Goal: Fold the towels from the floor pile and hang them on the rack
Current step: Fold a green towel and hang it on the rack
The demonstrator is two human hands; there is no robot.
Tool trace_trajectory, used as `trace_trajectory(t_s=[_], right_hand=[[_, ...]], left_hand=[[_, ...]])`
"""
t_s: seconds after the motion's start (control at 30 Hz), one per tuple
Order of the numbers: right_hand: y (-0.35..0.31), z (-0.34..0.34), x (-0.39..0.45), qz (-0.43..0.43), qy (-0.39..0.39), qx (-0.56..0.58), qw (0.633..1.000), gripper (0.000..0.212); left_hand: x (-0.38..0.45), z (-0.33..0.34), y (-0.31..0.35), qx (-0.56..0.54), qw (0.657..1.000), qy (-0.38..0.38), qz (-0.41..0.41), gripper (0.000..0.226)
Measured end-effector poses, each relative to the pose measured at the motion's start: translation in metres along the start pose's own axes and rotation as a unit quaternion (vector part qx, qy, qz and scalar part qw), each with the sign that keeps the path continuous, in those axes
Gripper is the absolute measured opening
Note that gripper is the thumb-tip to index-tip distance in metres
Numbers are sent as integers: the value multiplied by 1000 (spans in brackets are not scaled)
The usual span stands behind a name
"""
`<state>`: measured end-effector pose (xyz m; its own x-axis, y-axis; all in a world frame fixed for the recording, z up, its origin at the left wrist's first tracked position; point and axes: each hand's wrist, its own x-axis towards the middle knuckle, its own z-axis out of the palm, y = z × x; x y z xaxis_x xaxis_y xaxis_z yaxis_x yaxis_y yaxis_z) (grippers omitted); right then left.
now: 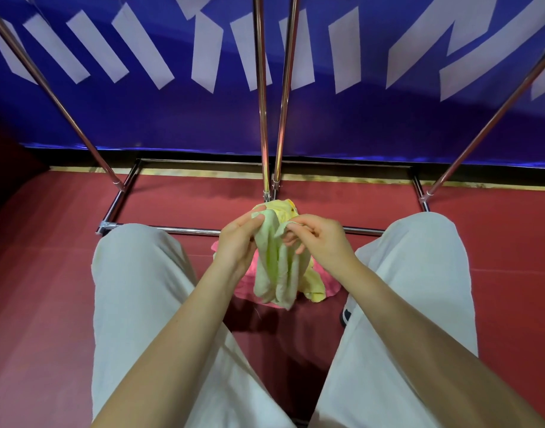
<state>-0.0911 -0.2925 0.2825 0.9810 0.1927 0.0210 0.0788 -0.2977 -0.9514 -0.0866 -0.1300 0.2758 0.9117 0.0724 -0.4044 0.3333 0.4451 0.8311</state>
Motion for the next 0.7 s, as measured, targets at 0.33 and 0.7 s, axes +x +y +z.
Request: trace_trajectory(t_s=[0.33, 0.7], right_hand=[[-1, 6, 3, -45, 16, -49, 998, 16], [-9, 22, 10, -2, 6, 44, 999, 19]], left_hand=[[-5, -5, -8, 48, 998, 28, 9, 23], [-11, 10, -13, -85, 995, 34, -27, 11]])
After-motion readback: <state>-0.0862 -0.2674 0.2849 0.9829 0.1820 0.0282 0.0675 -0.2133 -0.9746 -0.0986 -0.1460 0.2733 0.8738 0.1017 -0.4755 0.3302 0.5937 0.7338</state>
